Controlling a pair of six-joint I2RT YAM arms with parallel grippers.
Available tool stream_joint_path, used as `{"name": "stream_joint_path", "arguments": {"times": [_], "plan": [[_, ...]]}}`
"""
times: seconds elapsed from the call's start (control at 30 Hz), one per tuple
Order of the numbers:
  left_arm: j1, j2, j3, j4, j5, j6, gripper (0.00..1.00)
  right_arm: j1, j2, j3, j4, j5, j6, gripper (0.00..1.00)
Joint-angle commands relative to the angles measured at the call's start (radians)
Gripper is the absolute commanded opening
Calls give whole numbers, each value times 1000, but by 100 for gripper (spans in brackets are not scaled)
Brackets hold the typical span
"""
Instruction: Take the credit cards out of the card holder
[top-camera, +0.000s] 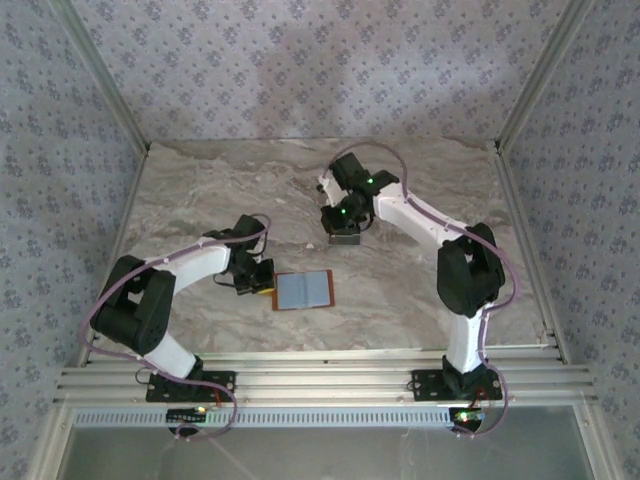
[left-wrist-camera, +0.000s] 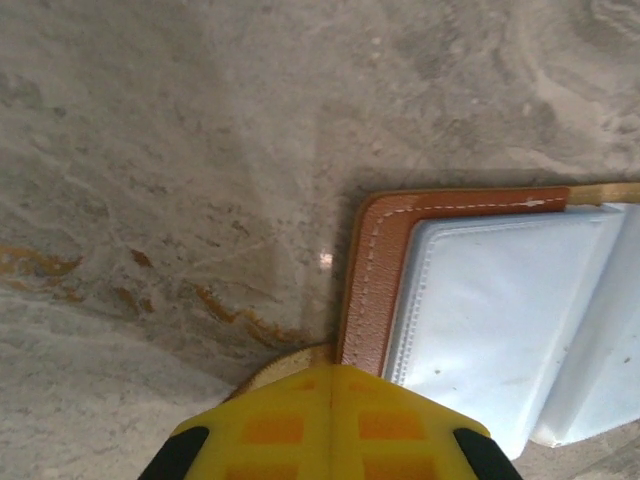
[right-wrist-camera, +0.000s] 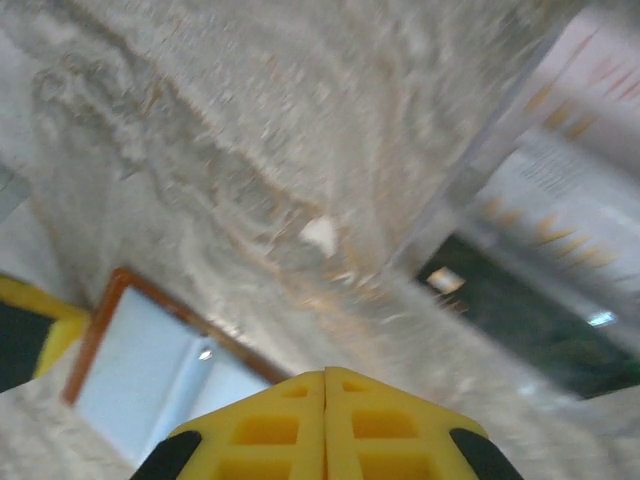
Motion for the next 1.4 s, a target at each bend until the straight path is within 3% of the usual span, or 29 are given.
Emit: {"name": "stream_joint_path", "arguments": {"times": [0.0,0.53,0.77,1.1,1.37], "plan": [[27,18,-33,60,79,20,3,45,-32,-89,127,-178,261,10],[83,30,-110,104,156,67,2,281,136,-119,243,-173,454,17],[89,32,-112,97,160,82,2,309,193,-119,255,-175,454,22],[89,27,-102,73,143,93,2,311,157,-131,69,16,410,35],[89,21,-101,66,136,91,2,307,104,-129,46,41,391,38]]}}
